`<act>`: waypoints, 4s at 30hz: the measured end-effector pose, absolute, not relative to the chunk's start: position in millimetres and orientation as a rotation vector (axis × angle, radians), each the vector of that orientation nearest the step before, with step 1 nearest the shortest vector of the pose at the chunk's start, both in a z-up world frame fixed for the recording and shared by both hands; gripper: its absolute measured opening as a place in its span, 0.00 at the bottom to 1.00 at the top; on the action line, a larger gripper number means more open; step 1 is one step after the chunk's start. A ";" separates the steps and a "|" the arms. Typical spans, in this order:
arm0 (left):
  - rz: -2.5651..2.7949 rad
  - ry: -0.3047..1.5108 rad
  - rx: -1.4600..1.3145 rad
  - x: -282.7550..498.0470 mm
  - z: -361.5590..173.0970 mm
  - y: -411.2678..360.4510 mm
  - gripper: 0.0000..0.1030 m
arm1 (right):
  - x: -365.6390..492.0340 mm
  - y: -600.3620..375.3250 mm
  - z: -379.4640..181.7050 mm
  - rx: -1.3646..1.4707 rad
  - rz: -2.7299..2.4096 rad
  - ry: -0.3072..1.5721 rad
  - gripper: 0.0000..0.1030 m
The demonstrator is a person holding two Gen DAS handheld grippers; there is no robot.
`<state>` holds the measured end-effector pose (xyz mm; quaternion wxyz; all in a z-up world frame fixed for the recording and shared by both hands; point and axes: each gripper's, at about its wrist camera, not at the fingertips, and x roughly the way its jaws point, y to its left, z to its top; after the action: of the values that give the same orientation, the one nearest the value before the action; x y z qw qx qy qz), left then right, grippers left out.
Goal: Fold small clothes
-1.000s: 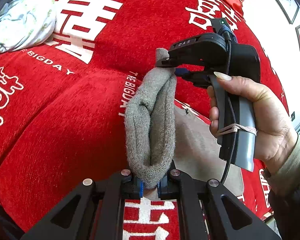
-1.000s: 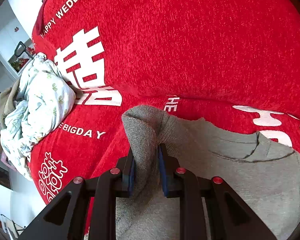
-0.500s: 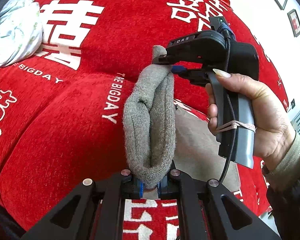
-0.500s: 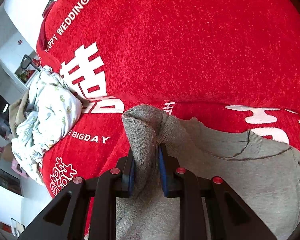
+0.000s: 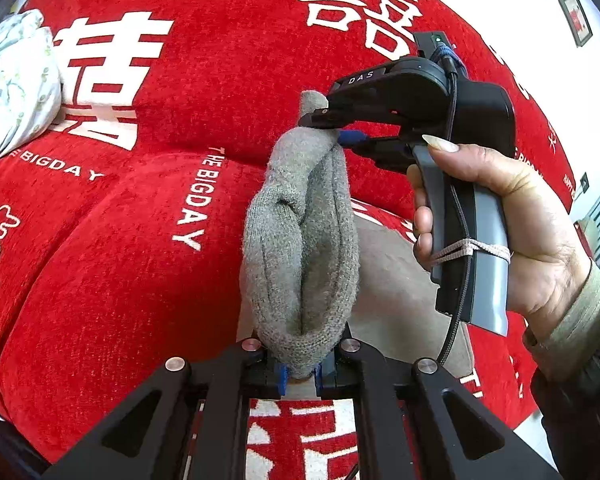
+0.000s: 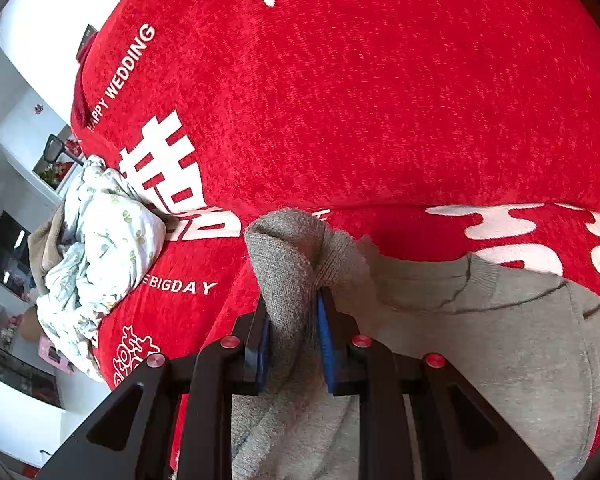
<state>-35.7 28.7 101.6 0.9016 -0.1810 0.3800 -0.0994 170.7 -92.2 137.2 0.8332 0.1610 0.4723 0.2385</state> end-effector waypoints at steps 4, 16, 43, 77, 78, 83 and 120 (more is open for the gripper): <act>-0.209 0.794 -0.353 -34.8 102.9 19.3 0.09 | 171.4 -101.6 135.5 0.353 0.510 1.004 0.22; -0.238 0.817 -0.304 -27.1 105.1 -12.2 0.09 | 177.6 -133.6 129.1 0.387 0.549 1.028 0.22; -0.305 0.869 -0.210 -3.0 105.5 -88.4 0.09 | 185.0 -208.9 109.1 0.462 0.550 1.025 0.22; -0.412 0.929 -0.074 14.2 102.1 -184.3 0.09 | 182.1 -312.5 86.7 0.573 0.499 0.983 0.22; -0.412 0.931 -0.071 14.9 101.7 -184.7 0.09 | 181.9 -311.8 86.3 0.574 0.498 0.984 0.22; -0.408 0.935 -0.061 16.2 101.2 -189.2 0.09 | 180.6 -315.4 84.9 0.575 0.497 0.983 0.22; -0.413 0.969 -0.012 15.5 84.9 -208.0 0.09 | 171.1 -322.2 19.6 0.629 0.502 1.117 0.31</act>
<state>15.5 -208.0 84.9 0.8644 -0.0058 0.4625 -0.1969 171.1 -322.2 19.6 0.7723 0.2904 0.5153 0.2316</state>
